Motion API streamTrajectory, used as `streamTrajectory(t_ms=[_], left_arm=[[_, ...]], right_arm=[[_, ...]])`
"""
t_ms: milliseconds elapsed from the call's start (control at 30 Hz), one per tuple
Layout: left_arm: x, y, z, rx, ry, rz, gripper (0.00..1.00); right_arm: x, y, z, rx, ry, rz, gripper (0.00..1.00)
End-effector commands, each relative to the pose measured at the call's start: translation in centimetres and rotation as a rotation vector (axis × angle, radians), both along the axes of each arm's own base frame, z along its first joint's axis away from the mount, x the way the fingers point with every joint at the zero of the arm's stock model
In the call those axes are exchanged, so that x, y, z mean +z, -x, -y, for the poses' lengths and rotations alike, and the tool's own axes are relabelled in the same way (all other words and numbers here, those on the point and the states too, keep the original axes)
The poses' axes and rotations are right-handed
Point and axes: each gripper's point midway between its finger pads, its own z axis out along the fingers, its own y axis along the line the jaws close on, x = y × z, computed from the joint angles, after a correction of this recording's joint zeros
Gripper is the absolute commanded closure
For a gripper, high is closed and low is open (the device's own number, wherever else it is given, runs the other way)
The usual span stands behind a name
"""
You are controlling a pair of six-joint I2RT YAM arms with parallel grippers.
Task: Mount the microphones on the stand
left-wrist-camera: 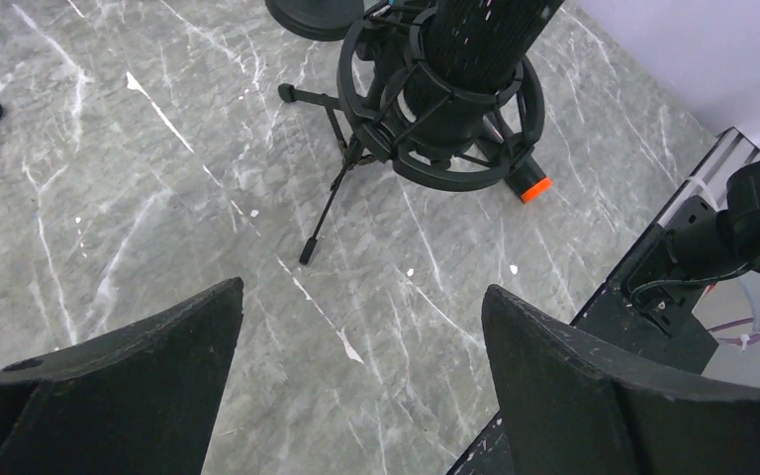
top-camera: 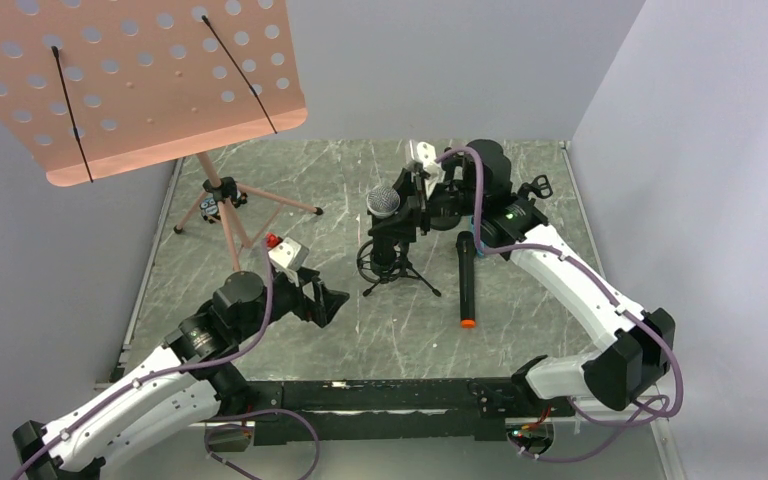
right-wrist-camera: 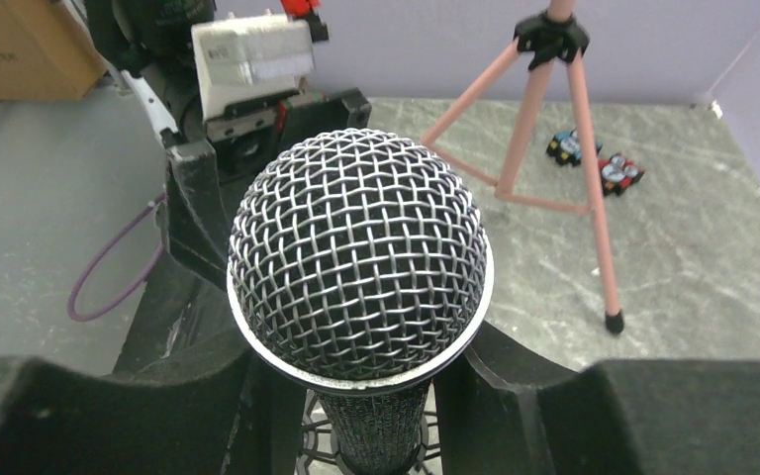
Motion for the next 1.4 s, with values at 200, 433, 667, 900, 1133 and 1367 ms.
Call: streamTrajectory(t_ms=[200, 433, 667, 900, 1133, 1367], left_arm=[[3.4, -0.2, 0.7, -0.015, 0.065, 0.047, 0.06], [3.7, 0.1, 0.2, -0.015, 0.065, 0.056, 0.06], [3.5, 0.2, 0.2, -0.013, 0.069, 0.049, 0.06], [3.4, 0.2, 0.2, -0.013, 0.072, 0.049, 0.06], [4.1, 0.3, 0.1, -0.014, 0.079, 0.060, 0.06], [4.9, 0.5, -0.1, -0.014, 0.090, 0.073, 0.04]], right_arm=[[-4.7, -0.3, 0.3, -0.026, 0.041, -0.068, 0.82], [-8.4, 0.4, 0.5, -0.010, 0.060, -0.099, 0.82], [-11.0, 1.2, 0.9, 0.014, 0.088, -0.110, 0.81], [-11.9, 2.0, 1.3, 0.033, 0.092, -0.101, 0.80], [-9.8, 1.8, 1.4, 0.039, 0.066, -0.095, 0.64], [-6.3, 1.3, 1.6, 0.030, 0.032, -0.082, 0.20]])
